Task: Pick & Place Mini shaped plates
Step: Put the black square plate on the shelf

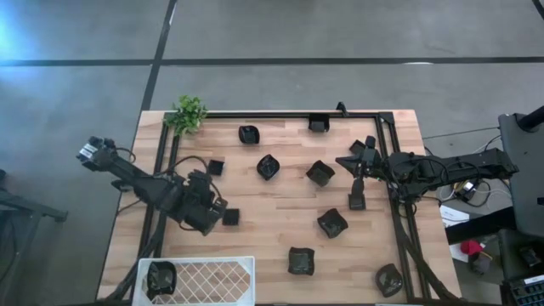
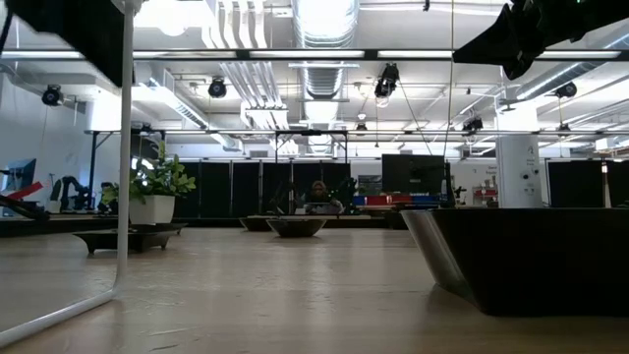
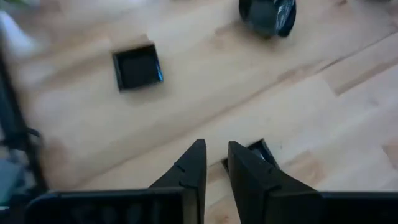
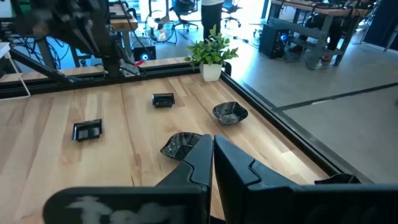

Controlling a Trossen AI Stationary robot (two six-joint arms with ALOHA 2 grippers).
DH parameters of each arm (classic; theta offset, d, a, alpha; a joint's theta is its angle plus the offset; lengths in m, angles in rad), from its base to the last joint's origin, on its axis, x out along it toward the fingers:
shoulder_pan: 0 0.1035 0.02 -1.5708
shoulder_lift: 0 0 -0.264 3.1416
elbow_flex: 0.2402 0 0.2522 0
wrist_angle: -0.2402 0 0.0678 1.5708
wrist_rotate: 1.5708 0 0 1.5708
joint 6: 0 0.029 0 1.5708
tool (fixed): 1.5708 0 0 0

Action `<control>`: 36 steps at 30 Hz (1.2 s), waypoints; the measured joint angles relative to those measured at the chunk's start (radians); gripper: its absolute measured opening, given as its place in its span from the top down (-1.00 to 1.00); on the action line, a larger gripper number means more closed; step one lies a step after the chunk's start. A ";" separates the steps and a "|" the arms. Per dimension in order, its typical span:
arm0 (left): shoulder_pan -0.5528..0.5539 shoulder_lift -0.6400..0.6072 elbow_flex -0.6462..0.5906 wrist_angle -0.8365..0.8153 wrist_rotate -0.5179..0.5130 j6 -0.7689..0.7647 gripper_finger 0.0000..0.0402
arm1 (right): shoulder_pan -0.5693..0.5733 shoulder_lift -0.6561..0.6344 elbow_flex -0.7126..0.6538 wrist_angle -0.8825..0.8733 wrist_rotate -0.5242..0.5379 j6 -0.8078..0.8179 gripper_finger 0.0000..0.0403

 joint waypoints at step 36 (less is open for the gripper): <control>0.012 -0.073 -0.540 0.726 0.137 0.017 0.70 | 0.000 0.000 -0.006 0.000 0.001 0.030 0.94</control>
